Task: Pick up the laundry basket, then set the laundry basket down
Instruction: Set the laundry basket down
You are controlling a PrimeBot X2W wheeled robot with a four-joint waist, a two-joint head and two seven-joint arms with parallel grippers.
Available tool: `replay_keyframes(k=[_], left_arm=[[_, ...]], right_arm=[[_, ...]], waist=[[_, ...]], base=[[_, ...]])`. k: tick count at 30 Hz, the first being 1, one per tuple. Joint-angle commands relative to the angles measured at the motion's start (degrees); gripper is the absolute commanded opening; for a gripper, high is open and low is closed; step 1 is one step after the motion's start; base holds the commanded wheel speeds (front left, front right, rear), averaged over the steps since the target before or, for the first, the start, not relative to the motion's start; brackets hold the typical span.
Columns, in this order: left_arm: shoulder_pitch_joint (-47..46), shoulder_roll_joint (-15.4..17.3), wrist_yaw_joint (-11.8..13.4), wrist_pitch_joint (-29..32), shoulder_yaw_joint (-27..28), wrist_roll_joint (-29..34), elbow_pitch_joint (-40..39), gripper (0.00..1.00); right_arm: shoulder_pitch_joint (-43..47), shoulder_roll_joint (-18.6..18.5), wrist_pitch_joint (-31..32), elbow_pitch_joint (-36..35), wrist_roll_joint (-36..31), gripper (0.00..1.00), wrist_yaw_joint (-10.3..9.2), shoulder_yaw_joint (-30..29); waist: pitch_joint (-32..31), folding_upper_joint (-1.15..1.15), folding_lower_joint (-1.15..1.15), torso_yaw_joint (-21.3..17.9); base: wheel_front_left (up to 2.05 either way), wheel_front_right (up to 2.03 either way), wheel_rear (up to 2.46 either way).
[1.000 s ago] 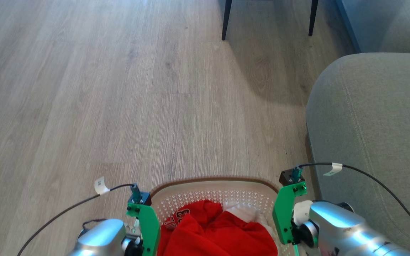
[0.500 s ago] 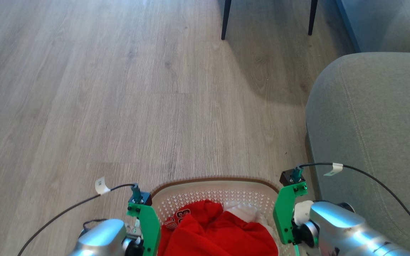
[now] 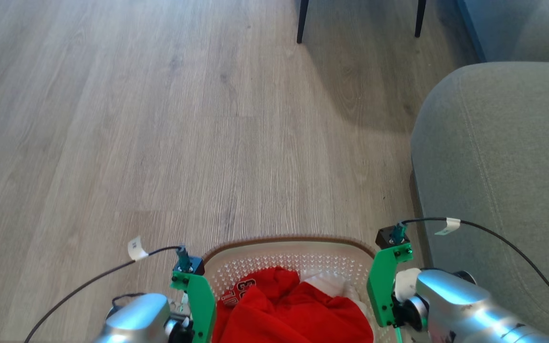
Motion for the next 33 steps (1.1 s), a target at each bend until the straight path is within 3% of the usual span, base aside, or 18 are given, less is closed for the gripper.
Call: replay_keyframes(k=[1,12,21,30,33], left_arm=[[-2.76,0.18,-0.38,-0.9,0.09,1.05,-0.53,0.0],[-5.57,-1.27,-0.38,-4.35,0.09,3.19,0.4,0.0],[-9.62,-2.25,0.55,-9.48,0.09,6.76,1.47,0.0],[-14.69,-2.32,6.65,-14.94,0.15,8.96,-5.11,0.0],[-15.94,-2.32,7.45,-15.57,0.14,9.39,-5.75,0.0]], right_arm=[[-1.55,0.25,-0.4,-1.87,-1.32,0.0,0.91,0.82],[-3.45,-1.15,-2.73,-3.01,-1.11,0.0,0.91,0.82],[-6.63,-4.61,-9.71,-3.86,0.7,0.0,0.91,-0.02],[-11.27,-7.08,-17.07,-3.05,0.62,0.0,0.91,-0.12],[-12.75,-7.3,-19.0,-2.63,0.43,0.0,0.91,-0.18]], waist=[[0.4,0.0,0.0,-0.03],[7.4,0.0,0.0,-0.27],[17.59,0.0,0.0,-0.29],[30.42,0.0,0.0,-0.45],[33.11,0.0,0.0,-0.63]], base=[[0.0,0.0,0.0],[0.0,0.0,0.0],[0.0,0.0,0.0],[0.0,0.0,0.0],[0.0,0.0,0.0]])
